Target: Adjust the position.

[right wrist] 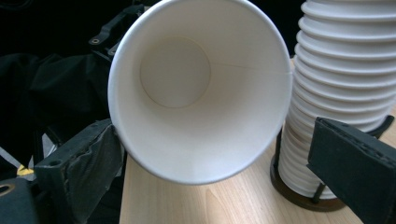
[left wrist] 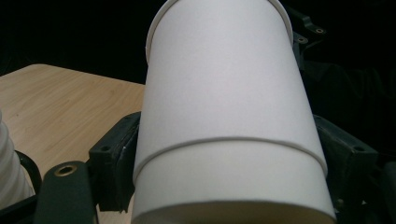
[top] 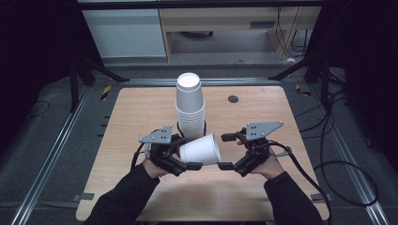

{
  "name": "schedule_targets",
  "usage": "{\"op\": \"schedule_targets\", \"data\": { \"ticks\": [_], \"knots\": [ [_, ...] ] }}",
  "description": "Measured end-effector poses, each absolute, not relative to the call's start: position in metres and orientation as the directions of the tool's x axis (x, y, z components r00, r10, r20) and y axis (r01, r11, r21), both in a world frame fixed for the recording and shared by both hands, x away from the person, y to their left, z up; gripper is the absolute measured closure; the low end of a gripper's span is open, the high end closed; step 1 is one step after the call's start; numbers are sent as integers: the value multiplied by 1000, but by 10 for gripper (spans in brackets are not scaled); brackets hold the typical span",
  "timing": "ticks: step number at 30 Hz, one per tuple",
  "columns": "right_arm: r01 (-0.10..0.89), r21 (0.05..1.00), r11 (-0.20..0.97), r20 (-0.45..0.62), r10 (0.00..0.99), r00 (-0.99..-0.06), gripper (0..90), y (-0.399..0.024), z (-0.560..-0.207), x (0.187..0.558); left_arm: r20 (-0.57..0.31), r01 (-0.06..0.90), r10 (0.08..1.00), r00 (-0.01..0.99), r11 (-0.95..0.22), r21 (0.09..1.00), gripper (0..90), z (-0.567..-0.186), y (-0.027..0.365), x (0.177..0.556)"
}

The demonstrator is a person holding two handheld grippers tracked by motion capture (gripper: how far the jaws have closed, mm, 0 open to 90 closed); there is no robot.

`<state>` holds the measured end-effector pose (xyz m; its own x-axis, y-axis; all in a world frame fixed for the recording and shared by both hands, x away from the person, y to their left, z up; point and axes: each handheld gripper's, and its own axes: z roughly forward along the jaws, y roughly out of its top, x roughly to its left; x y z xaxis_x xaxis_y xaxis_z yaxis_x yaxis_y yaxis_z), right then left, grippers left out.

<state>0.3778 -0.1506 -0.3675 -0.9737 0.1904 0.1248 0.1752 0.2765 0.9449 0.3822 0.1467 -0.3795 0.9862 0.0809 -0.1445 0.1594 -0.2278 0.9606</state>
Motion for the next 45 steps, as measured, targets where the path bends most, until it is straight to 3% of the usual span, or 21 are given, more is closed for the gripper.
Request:
{"op": "schedule_targets", "data": {
  "ticks": [45],
  "knots": [
    [213,932,293,179,139,-974,63,-134,-379,380,-124,135,54,991,-304,943,203,-381,131,381]
  ]
}}
